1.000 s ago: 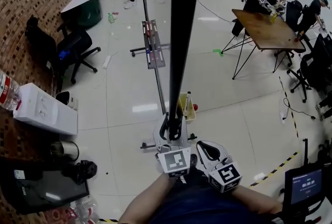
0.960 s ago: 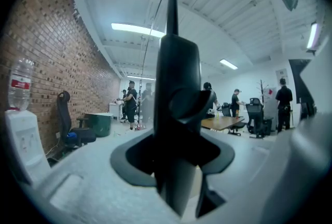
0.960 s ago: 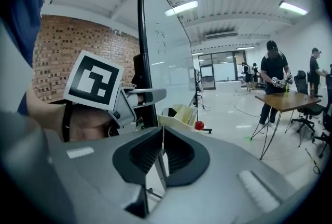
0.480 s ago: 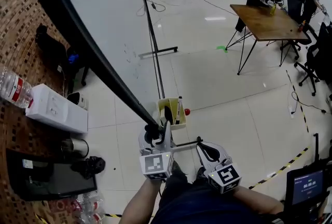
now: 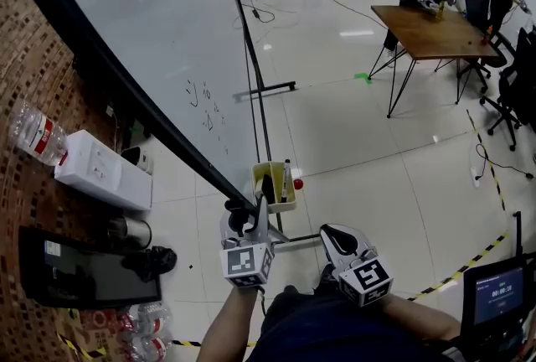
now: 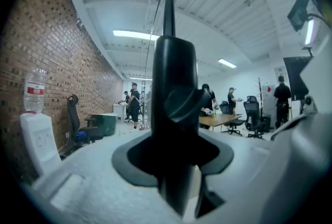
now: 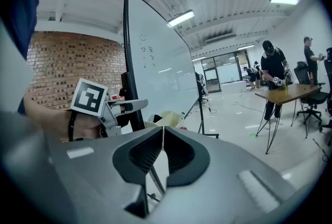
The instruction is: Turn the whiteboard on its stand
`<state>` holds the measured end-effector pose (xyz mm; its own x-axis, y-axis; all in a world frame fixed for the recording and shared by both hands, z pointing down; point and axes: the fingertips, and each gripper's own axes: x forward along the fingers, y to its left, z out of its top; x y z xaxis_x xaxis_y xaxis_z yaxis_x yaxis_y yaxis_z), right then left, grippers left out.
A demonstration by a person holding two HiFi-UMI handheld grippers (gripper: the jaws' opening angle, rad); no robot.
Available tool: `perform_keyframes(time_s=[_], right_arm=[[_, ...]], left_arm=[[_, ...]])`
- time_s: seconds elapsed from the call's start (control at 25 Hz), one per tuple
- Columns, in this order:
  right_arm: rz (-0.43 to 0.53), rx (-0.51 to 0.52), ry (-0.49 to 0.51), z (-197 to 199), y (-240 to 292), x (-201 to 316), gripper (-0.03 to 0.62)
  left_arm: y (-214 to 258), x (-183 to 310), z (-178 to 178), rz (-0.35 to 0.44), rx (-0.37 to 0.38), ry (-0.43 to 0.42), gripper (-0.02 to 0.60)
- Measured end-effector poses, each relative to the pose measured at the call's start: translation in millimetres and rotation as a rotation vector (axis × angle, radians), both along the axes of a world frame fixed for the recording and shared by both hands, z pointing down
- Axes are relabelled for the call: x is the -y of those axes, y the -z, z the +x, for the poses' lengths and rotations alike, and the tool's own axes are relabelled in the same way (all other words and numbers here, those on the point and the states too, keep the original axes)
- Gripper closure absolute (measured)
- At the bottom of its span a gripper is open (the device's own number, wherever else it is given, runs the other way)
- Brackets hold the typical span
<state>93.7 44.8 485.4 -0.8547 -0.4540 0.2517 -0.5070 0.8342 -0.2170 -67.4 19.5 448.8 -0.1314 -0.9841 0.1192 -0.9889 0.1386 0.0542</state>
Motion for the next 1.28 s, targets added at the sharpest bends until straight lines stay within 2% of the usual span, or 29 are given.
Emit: perform_keyframes(time_s=[0.16, 0.44, 0.64, 0.76, 0.96, 1.28], right_arm=[[0.033, -0.017, -0.053, 8, 9, -12, 0.577], [0.009, -0.100, -0.074, 10, -8, -83, 0.577], [-0.007, -0.125, -0.179, 33, -7, -105, 0.577], [-0.030, -0.112, -0.209, 49, -4, -113, 0.577], [-0.036, -0.103, -0.222, 69, -3, -120, 0.577], [-0.048, -0.055, -0.170, 96, -8, -130, 0.577]], left_arm=[[-3, -19, 13, 0.016, -0.013, -0.015, 0.399], [3, -46, 29, 0.078, -0.002, -0.037, 0.396], [-4, -56, 30, 0.069, 0.002, -0.063, 0.393], [-3, -61, 36, 0.060, 0.005, -0.062, 0.393], [-1, -73, 46, 0.056, 0.002, -0.059, 0.394], [11, -105, 52, 0.075, 0.011, -0.022, 0.402]])
